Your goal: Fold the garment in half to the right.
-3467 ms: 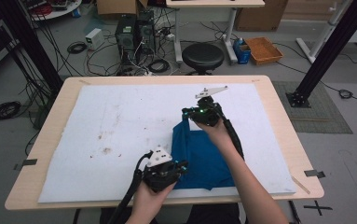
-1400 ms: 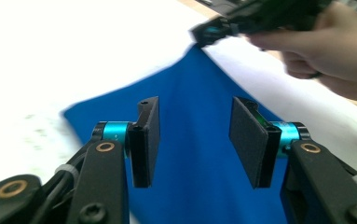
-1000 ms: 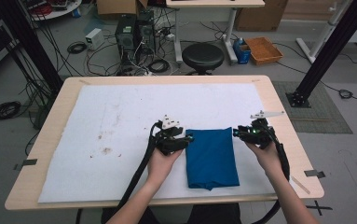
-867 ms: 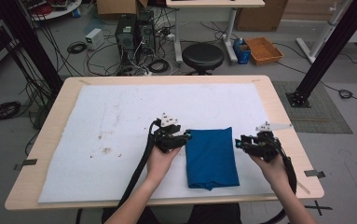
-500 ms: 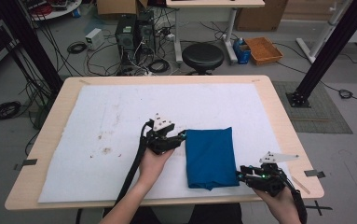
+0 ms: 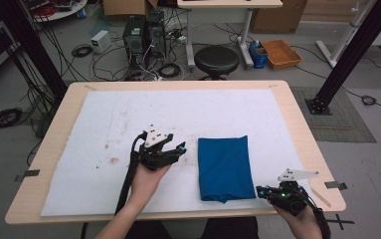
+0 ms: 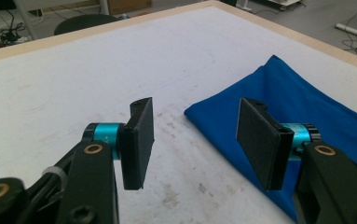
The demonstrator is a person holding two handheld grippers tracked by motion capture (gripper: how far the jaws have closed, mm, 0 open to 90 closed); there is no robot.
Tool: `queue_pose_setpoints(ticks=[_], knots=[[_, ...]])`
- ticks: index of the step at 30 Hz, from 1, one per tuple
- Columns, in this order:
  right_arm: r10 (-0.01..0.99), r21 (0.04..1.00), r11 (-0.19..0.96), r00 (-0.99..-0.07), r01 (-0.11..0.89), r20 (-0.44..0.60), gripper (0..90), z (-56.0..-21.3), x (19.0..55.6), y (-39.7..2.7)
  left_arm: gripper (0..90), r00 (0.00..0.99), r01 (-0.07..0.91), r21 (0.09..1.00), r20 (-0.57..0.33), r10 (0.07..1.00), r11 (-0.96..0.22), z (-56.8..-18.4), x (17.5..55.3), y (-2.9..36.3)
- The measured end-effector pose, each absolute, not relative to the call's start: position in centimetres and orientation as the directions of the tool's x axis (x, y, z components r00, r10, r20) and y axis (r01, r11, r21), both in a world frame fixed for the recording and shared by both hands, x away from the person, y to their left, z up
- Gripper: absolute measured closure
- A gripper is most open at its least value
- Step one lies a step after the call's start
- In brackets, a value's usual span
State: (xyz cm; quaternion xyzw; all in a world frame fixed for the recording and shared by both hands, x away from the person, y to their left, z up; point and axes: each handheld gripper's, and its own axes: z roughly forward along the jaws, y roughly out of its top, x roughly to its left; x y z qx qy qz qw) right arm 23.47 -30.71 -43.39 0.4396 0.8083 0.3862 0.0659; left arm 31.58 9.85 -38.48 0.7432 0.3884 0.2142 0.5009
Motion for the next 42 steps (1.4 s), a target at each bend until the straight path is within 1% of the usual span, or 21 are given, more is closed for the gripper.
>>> queue_pose_setpoints(ticks=[1, 2, 3, 8, 11, 13, 14, 17, 18, 20, 26, 27, 28, 29, 31, 32, 33, 35, 36, 38, 42], knots=[[0.758, 0.682, 0.305, -0.603, 0.665, 0.248, 88.3, -43.4, 23.4, -30.8, 46.4, 0.603, 0.363, 0.911, -0.07, 0.795, -0.195, -38.5, 31.5, 10.1], [0.756, 0.687, 0.29, -0.599, 0.666, 0.262, 73.8, -43.4, 23.3, -30.9, 46.5, 0.599, 0.363, 0.912, -0.07, 0.797, -0.193, -38.4, 31.4, 10.4], [0.763, 0.688, 0.265, -0.583, 0.675, 0.278, 69.8, -43.4, 23.3, -30.9, 46.4, 0.597, 0.363, 0.912, -0.072, 0.799, -0.189, -38.4, 31.3, 10.6], [0.749, 0.685, 0.244, -0.582, 0.686, 0.316, 69.4, -43.3, 23.4, -30.4, 46.4, 0.589, 0.358, 0.917, -0.078, 0.804, -0.174, -38.4, 30.9, 11.5], [0.751, 0.675, 0.236, -0.572, 0.699, 0.33, 65.6, -43.6, 23.5, -29.9, 46.4, 0.584, 0.357, 0.919, -0.081, 0.808, -0.166, -38.4, 30.7, 11.9], [0.751, 0.668, 0.237, -0.57, 0.705, 0.334, 65.6, -43.7, 23.6, -29.6, 46.4, 0.581, 0.356, 0.921, -0.083, 0.81, -0.161, -38.5, 30.6, 12.1], [0.752, 0.664, 0.243, -0.57, 0.707, 0.331, 67.8, -43.8, 23.7, -29.5, 46.4, 0.581, 0.356, 0.92, -0.082, 0.81, -0.162, -38.5, 30.6, 12.2], [0.749, 0.667, 0.284, -0.594, 0.688, 0.293, 86.7, -43.8, 23.6, -29.1, 46.4, 0.581, 0.356, 0.92, -0.083, 0.81, -0.162, -38.5, 30.6, 12.3], [0.748, 0.672, 0.291, -0.6, 0.681, 0.284, 88.6, -43.7, 23.5, -29.1, 46.4, 0.581, 0.356, 0.92, -0.082, 0.809, -0.163, -38.5, 30.6, 12.3], [0.752, 0.678, 0.292, -0.6, 0.674, 0.273, 89.0, -43.5, 23.3, -29.3, 46.4, 0.58, 0.355, 0.921, -0.084, 0.81, -0.159, -38.5, 30.6, 12.4], [0.77, 0.678, 0.26, -0.572, 0.687, 0.284, 88.7, -43.4, 23.1, -30.5, 46.4, 0.584, 0.356, 0.921, -0.086, 0.807, -0.159, -38.4, 30.5, 12.5], [0.774, 0.678, 0.258, -0.567, 0.689, 0.282, 86.8, -43.5, 23.1, -30.6, 46.4, 0.584, 0.356, 0.921, -0.086, 0.807, -0.159, -38.4, 30.4, 12.5], [0.777, 0.675, 0.256, -0.563, 0.692, 0.283, 82.9, -43.6, 23.1, -30.7, 46.4, 0.586, 0.356, 0.92, -0.084, 0.806, -0.163, -38.3, 30.4, 12.5], [0.779, 0.675, 0.25, -0.558, 0.694, 0.285, 82.7, -43.6, 23.2, -30.8, 46.4, 0.591, 0.353, 0.921, -0.083, 0.803, -0.165, -38.3, 30.4, 12.5], [0.781, 0.685, 0.236, -0.554, 0.69, 0.289, 75.3, -43.2, 23.2, -31.0, 46.3, 0.597, 0.347, 0.923, -0.08, 0.799, -0.167, -38.1, 30.3, 12.6], [0.781, 0.696, 0.224, -0.553, 0.682, 0.29, 74.3, -42.9, 23.3, -31.2, 45.4, 0.599, 0.344, 0.923, -0.077, 0.797, -0.17, -38.0, 30.3, 12.7], [0.781, 0.713, 0.217, -0.557, 0.666, 0.283, 73.3, -42.5, 23.5, -31.3, 44.4, 0.6, 0.339, 0.925, -0.073, 0.796, -0.171, -37.9, 30.3, 12.8], [0.775, 0.761, 0.201, -0.576, 0.617, 0.262, 64.5, -41.2, 24.1, -31.5, 42.5, 0.609, 0.327, 0.927, -0.059, 0.791, -0.183, -37.6, 30.2, 13.1], [0.774, 0.776, 0.197, -0.58, 0.599, 0.252, 61.5, -40.7, 24.4, -31.6, 41.8, 0.614, 0.323, 0.927, -0.054, 0.787, -0.189, -37.5, 30.2, 13.3], [0.769, 0.809, 0.179, -0.593, 0.56, 0.239, 52.8, -39.5, 25.5, -31.7, 37.0, 0.633, 0.306, 0.931, -0.042, 0.773, -0.201, -37.2, 30.2, 13.9], [0.766, 0.86, 0.143, -0.605, 0.49, 0.218, 44.8, -37.3, 27.9, -31.7, 34.4, 0.637, 0.283, 0.937, -0.024, 0.771, -0.205, -36.8, 30.4, 15.6]])
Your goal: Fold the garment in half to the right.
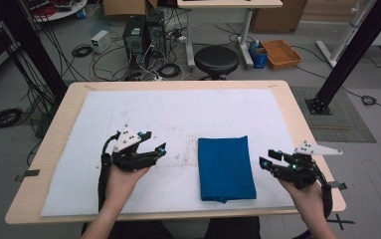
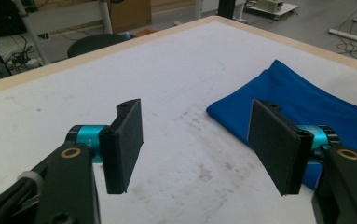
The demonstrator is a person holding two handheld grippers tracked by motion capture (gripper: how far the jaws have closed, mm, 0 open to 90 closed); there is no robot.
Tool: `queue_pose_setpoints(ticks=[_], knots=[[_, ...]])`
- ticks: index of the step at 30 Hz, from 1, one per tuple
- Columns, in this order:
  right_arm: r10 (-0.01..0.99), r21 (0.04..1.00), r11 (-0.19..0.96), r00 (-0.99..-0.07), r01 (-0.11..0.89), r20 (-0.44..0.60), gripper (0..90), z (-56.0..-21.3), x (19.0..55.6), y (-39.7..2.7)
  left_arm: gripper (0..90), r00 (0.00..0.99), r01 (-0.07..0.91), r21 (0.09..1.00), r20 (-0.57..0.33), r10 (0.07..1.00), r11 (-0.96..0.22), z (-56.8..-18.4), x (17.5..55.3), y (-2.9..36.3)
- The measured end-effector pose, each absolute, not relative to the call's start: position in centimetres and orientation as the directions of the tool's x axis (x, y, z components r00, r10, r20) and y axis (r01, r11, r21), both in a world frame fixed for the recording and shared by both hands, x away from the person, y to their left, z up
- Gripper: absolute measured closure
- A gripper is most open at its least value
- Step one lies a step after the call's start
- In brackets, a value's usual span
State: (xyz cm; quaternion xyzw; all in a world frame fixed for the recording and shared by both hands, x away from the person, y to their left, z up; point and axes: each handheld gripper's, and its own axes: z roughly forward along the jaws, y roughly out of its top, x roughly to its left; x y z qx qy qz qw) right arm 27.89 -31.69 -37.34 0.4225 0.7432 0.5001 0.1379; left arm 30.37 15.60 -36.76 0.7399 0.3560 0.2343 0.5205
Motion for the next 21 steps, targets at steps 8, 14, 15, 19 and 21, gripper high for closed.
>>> queue_pose_setpoints(ticks=[8, 14, 15, 19, 21], knots=[[0.741, 0.892, 0.115, -0.636, 0.436, 0.215, 32.2, -35.5, 33.2, -31.2, 34.3, 0.648, 0.26, 0.945, -0.02, 0.762, -0.196, -36.0, 31.1, 19.0], [0.754, 0.902, 0.101, -0.624, 0.419, 0.206, 30.5, -34.2, 35.1, -30.9, 34.3, 0.646, 0.26, 0.944, -0.015, 0.763, -0.203, -36.1, 31.3, 19.8], [0.756, 0.904, 0.097, -0.621, 0.416, 0.205, 29.8, -34.1, 35.2, -30.9, 34.3, 0.647, 0.259, 0.944, -0.014, 0.762, -0.203, -36.2, 31.3, 19.9], [0.746, 0.906, 0.113, -0.637, 0.409, 0.195, 26.8, -34.5, 34.9, -30.7, 34.3, 0.653, 0.261, 0.943, -0.015, 0.757, -0.207, -36.3, 31.4, 20.2], [0.742, 0.904, 0.125, -0.644, 0.41, 0.189, 26.6, -34.9, 34.8, -30.8, 34.3, 0.653, 0.263, 0.943, -0.018, 0.757, -0.205, -36.3, 31.5, 20.5]])
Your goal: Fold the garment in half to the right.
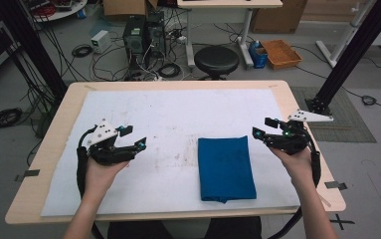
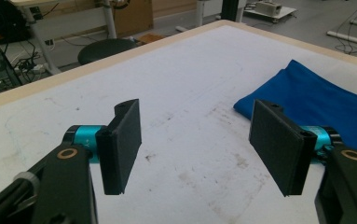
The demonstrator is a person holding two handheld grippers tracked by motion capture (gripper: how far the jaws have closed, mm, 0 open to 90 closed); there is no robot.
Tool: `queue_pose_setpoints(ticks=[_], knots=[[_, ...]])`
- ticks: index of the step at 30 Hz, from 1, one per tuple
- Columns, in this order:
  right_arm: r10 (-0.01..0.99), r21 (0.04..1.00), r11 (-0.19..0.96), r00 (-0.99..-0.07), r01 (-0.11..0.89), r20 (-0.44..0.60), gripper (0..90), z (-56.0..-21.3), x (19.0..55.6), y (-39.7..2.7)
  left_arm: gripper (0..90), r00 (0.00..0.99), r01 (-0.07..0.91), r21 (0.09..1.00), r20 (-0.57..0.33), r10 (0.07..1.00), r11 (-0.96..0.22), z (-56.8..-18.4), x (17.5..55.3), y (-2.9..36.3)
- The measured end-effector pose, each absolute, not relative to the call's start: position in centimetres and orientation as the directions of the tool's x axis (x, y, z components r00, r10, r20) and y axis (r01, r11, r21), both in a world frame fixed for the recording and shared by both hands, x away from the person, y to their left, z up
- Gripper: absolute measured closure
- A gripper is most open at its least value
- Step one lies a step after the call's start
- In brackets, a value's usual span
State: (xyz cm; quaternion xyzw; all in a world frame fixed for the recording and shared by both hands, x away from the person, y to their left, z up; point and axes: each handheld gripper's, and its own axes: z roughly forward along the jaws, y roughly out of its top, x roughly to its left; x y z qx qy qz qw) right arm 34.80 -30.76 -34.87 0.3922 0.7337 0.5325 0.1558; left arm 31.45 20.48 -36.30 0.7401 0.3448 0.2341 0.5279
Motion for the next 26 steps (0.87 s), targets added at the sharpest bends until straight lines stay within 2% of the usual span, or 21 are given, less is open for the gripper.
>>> queue_pose_setpoints(ticks=[26], knots=[[0.745, 0.888, 0.126, -0.633, 0.443, 0.211, 22.7, -35.9, 35.42, -31.77, 29.9, 0.673, 0.286, 0.938, -0.05, 0.738, -0.198, -36.49, 31.81, 21.04]])
